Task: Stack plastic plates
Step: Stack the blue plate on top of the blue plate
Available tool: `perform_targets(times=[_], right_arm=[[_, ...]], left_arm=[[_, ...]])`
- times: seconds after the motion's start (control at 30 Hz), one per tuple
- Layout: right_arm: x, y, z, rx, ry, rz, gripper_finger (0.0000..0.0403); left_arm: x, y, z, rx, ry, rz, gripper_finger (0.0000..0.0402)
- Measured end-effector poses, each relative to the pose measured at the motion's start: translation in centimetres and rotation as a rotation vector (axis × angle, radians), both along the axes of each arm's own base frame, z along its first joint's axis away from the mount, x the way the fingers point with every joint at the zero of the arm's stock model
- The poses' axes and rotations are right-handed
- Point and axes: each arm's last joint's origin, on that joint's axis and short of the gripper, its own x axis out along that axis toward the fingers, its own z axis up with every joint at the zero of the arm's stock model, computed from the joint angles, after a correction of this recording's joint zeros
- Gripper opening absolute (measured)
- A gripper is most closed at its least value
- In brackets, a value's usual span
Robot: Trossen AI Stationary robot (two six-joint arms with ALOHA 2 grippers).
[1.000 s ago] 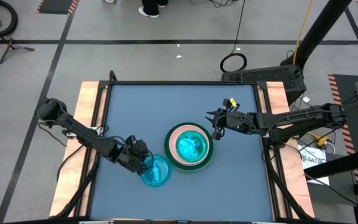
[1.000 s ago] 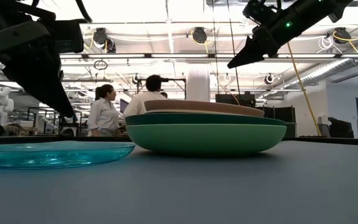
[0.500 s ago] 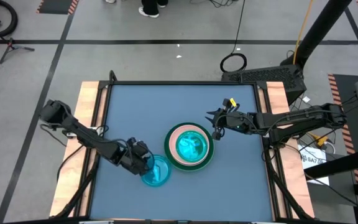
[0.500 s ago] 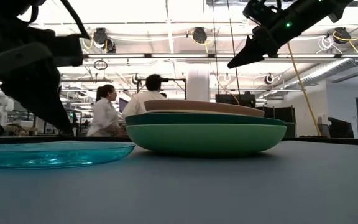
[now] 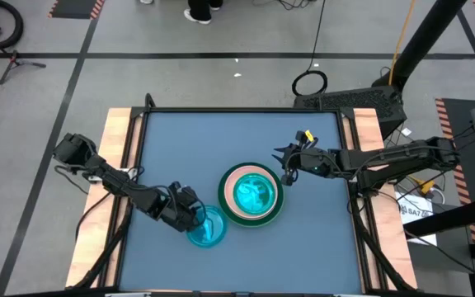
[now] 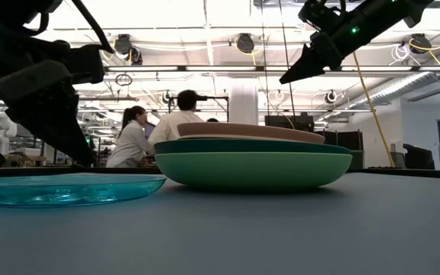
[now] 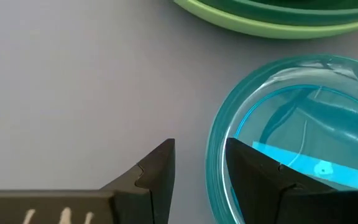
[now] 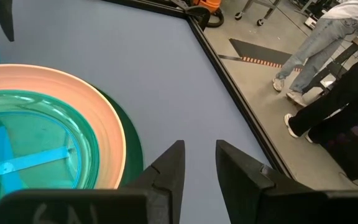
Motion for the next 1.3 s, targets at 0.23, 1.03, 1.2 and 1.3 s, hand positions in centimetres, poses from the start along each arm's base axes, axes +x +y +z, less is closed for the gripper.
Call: perform_targets(times=[0.23,1.03,1.2,1.3], right_arm=[[0.0,0.0,0.0,0.0,0.0,0.0,0.0086],[0.0,0.0,0.0,0.0,0.0,0.0,0.0086],[0.0,0.0,-0.01,0.0,0.0,0.0,0.0086],[0.0,0.0,0.0,0.0,0.0,0.0,0.0086]], left_arm=[[-0.05,0.03,-0.02,-0.009,0.0,0.018,0.015],[0.0,0.04,0.02,0.027,0.002,-0.018,0.0072],[0.01,0.06,0.04,0.026,-0.007,0.0,0.0062],[0.01,0.06,0.04,0.023,-0.009,0.005,0.0071]])
